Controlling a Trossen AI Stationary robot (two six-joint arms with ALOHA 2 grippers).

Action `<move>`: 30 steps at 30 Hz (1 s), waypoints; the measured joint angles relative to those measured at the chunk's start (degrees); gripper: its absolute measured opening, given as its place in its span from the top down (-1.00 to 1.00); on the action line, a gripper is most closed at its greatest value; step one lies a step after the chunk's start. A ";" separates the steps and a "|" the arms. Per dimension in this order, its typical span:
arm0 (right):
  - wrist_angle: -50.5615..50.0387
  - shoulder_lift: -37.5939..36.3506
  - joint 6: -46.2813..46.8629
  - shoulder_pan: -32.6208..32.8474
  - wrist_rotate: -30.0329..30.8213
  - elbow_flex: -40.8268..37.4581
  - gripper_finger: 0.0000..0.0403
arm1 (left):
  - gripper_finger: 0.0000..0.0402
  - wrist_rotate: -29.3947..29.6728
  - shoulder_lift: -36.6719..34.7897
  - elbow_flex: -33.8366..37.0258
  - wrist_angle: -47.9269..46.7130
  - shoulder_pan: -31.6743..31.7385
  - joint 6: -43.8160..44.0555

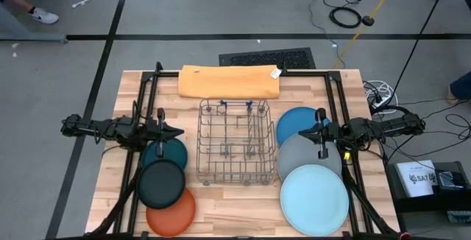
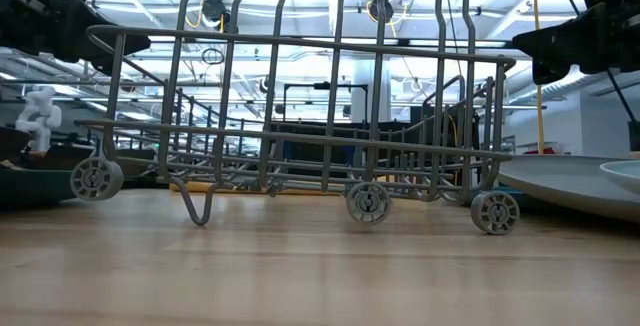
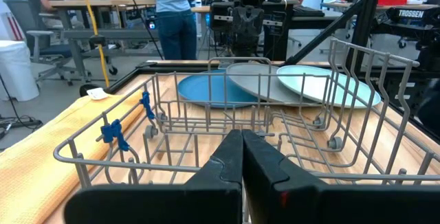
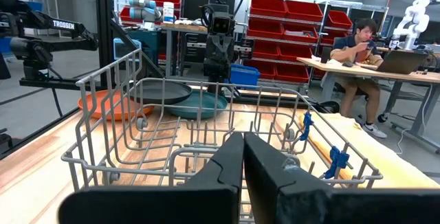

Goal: Sort dishes

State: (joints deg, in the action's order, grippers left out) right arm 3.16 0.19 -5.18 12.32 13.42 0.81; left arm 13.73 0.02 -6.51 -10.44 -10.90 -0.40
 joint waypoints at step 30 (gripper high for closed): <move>0.00 0.00 0.01 0.00 0.01 0.00 0.96 | 1.00 -10.23 11.45 -3.20 54.52 0.00 21.77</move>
State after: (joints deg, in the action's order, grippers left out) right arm 3.16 0.19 -5.17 12.32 13.42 0.81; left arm 3.50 11.46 -9.70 44.08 -10.90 21.36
